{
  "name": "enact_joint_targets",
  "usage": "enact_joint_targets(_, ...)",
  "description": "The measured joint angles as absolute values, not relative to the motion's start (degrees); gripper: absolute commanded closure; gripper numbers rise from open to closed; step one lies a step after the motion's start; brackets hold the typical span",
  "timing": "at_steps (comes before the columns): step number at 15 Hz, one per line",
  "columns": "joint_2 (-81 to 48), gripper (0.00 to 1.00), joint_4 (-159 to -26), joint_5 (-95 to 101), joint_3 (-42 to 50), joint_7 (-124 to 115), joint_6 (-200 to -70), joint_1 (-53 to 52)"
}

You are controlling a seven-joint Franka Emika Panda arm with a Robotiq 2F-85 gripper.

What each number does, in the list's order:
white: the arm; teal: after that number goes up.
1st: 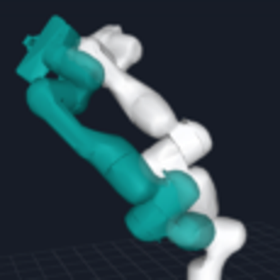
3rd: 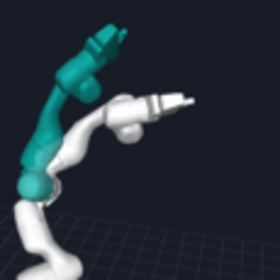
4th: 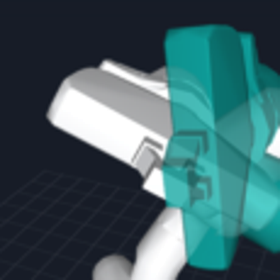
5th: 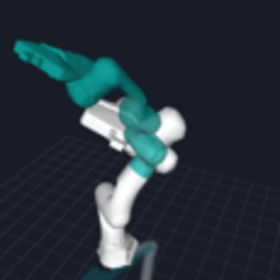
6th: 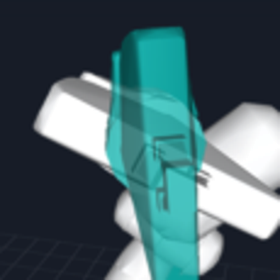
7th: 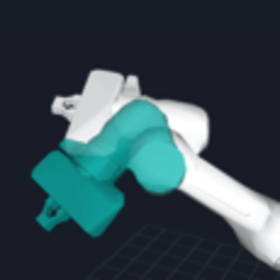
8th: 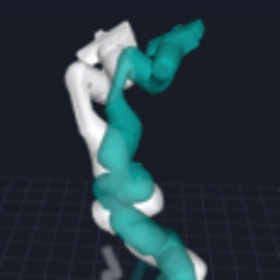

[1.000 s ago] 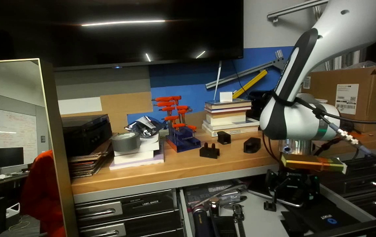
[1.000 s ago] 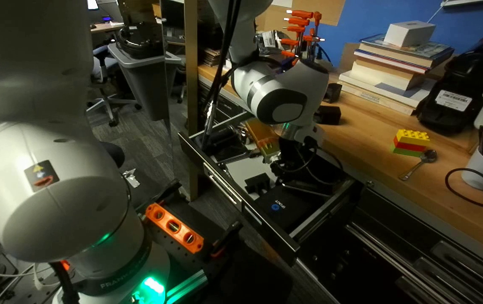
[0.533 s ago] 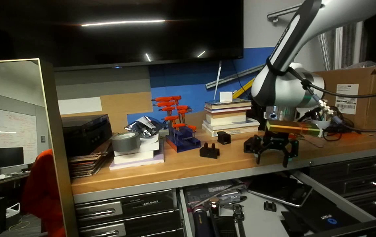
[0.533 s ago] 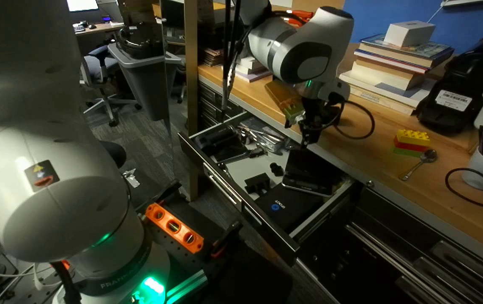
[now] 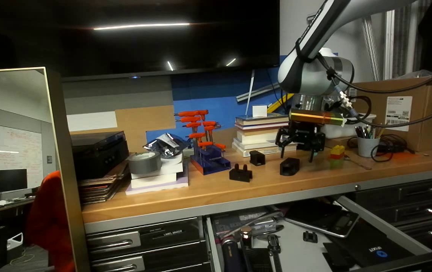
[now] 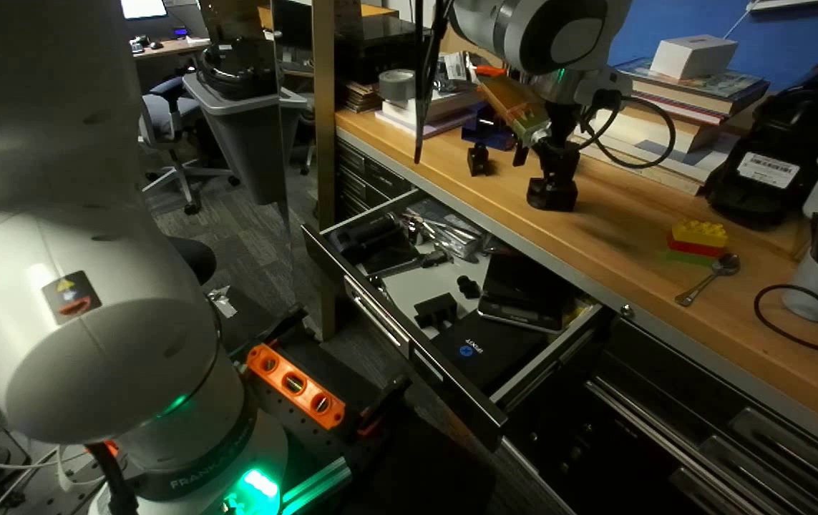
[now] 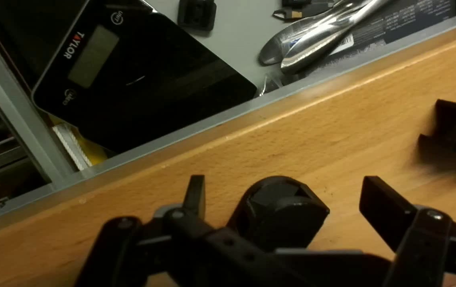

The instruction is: Put the black objects inside the drawer and close it

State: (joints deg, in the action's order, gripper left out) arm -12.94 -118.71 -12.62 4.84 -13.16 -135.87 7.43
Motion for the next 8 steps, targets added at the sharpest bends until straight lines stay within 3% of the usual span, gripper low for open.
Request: enact_joint_targets(8,-20.4,0.0,-108.9,-12.5,6.4,-29.5,-132.8,6.1)
